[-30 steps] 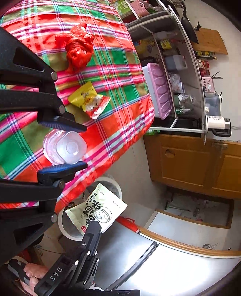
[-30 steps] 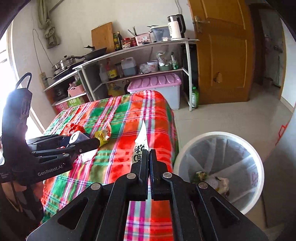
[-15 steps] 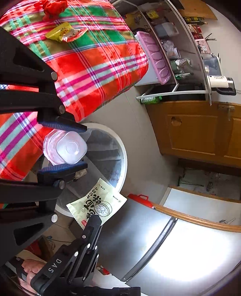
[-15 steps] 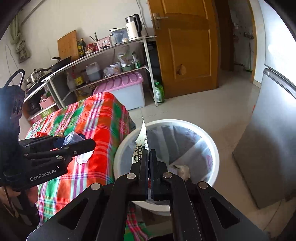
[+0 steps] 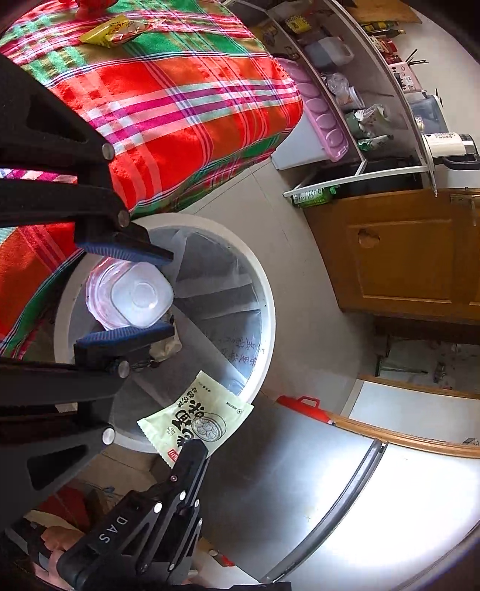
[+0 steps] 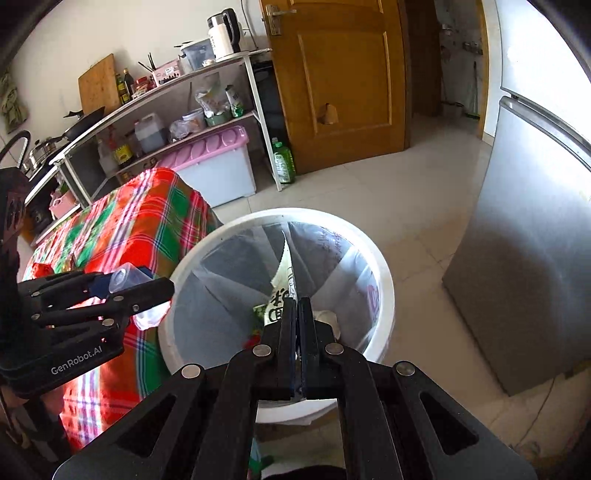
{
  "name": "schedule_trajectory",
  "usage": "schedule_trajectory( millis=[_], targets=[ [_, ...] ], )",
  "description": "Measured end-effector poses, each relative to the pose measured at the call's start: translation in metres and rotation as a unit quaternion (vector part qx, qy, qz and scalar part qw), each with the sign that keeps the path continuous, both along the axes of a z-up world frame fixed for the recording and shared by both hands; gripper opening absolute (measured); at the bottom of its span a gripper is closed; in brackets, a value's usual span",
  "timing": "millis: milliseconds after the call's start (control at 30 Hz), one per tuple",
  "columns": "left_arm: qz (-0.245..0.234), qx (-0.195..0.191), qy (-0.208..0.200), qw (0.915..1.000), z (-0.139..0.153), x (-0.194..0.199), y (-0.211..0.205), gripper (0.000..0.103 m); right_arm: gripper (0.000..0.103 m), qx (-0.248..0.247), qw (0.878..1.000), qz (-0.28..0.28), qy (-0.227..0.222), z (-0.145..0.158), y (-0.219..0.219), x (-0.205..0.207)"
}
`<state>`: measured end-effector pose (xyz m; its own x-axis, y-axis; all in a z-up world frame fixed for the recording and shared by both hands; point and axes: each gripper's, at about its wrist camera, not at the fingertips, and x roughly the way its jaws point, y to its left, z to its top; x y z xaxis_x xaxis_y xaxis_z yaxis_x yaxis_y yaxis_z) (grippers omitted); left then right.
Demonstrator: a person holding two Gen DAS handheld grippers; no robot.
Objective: Collect trash
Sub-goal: 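Open both tools to drop the container and snack bag into the bin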
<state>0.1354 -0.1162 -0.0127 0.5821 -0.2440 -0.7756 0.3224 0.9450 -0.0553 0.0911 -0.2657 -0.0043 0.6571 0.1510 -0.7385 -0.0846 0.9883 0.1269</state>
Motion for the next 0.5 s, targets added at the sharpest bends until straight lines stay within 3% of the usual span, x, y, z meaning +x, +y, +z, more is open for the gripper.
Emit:
schedule_trajectory(
  millis=[100,167,300,367,500],
  targets=[
    [0.005,-0.001,0.005,1.0000,-0.0025,0.0021,0.0017,0.039,0.001,-0.008,1.000,-0.005,0.001,-0.0060,-0.0007,0.0046],
    [0.007,-0.001,0.006,1.0000,-0.0037,0.0040,0.0040,0.051,0.001,-0.009,1.000,-0.007,0.003,-0.0085,-0.0008,0.0068],
    [0.010,-0.004,0.004,0.9999,-0.0023,0.0039,0.0062,0.057,0.003,-0.016,1.000,-0.010,0.008,-0.0093,0.0013,0.0090],
    [0.012,-0.005,0.002,0.9999,-0.0008,0.0034,0.0067,0.068,0.011,-0.015,1.000,-0.011,0.007,-0.0078,0.0027,0.0091],
    [0.013,-0.013,-0.004,0.9998,0.0046,0.0008,0.0111,0.069,0.030,-0.014,1.000,-0.012,0.002,-0.0033,0.0046,0.0062]
  ],
)
